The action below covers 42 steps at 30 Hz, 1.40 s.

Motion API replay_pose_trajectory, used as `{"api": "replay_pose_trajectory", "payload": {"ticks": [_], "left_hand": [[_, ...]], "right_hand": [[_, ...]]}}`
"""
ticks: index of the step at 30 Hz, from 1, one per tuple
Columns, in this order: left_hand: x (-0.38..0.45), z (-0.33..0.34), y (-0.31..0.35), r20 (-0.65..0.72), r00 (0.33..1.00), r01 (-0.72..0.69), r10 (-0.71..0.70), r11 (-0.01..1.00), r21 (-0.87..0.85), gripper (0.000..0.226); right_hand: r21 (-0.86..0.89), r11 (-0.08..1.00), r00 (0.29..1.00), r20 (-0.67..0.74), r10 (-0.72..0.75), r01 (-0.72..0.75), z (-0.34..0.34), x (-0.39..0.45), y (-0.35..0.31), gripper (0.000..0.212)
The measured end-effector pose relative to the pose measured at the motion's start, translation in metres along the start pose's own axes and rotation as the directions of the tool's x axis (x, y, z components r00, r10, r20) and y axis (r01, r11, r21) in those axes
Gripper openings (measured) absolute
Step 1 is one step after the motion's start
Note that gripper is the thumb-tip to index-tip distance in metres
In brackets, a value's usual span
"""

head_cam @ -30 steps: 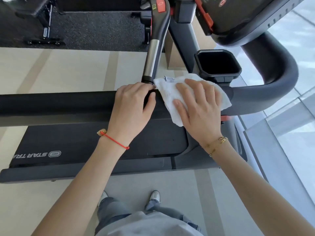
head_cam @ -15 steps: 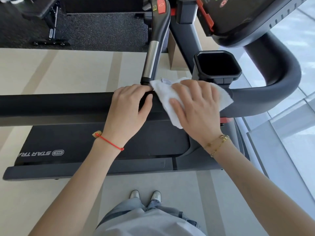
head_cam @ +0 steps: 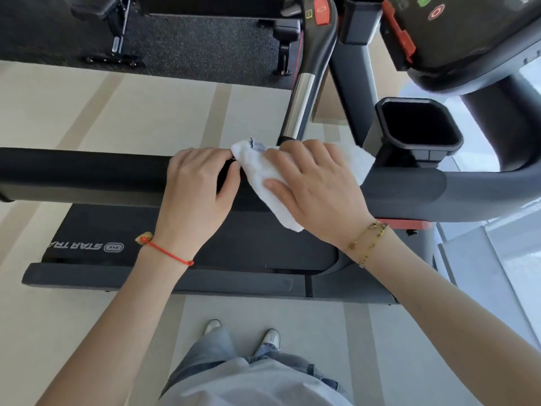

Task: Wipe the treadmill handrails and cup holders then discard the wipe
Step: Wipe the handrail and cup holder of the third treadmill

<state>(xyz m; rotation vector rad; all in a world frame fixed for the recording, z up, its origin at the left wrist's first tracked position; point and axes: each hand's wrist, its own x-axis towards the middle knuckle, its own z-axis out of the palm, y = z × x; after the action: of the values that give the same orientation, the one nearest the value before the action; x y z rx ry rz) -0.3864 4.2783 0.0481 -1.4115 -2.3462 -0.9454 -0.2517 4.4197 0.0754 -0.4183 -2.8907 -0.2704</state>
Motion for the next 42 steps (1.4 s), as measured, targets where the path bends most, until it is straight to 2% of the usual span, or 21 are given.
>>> {"api": "replay_pose_trajectory", "payload": {"ticks": [6,12,14,17,21,26,29,36,39,42], "left_hand": [[-0.006,-0.022,-0.046,0.012,0.999,0.049,-0.05,0.998,0.042,0.028],[-0.011,-0.051,-0.1,0.024,0.997,0.067,-0.069,0.995,0.071,0.022],[-0.012,-0.063,-0.122,0.028,0.997,0.075,-0.078,0.994,0.074,0.023],[-0.016,-0.079,-0.157,0.003,0.997,0.079,-0.079,0.994,0.081,0.023],[-0.02,-0.097,-0.196,0.017,0.995,0.1,-0.101,0.992,0.079,0.026],[-0.024,-0.118,-0.236,0.014,0.989,0.145,-0.147,0.986,0.087,0.03],[-0.027,-0.129,-0.256,0.007,0.987,0.16,-0.161,0.985,0.065,0.031],[-0.029,-0.136,-0.272,0.05,0.989,0.144,-0.141,0.989,-0.042,0.029],[-0.03,-0.137,-0.278,0.054,0.988,0.146,-0.142,0.985,-0.086,0.03],[-0.031,-0.138,-0.279,0.044,0.99,0.135,-0.131,0.985,-0.108,0.03]], "right_hand": [[-0.017,0.999,0.996,0.08,-0.04,0.041,-0.001,0.034,-0.022,0.054],[0.011,0.997,0.983,0.165,-0.075,0.074,0.002,0.084,-0.083,0.061],[0.074,0.994,0.98,0.178,-0.093,0.081,0.003,0.103,-0.103,0.055],[0.282,0.957,0.966,0.223,-0.129,0.063,0.009,0.131,-0.123,0.044],[0.478,0.877,0.904,0.393,-0.17,-0.043,0.016,0.17,-0.147,0.033],[0.591,0.802,0.849,0.464,-0.253,-0.084,0.019,0.215,-0.194,0.04],[0.601,0.796,0.835,0.474,-0.28,-0.075,0.019,0.229,-0.213,0.036],[0.476,0.879,0.899,0.383,-0.215,0.007,0.016,0.205,-0.203,0.043],[0.49,0.87,0.874,0.444,-0.197,-0.053,0.015,0.214,-0.207,0.034],[0.555,0.822,0.848,0.491,-0.199,-0.128,0.018,0.236,-0.228,0.038]]}}
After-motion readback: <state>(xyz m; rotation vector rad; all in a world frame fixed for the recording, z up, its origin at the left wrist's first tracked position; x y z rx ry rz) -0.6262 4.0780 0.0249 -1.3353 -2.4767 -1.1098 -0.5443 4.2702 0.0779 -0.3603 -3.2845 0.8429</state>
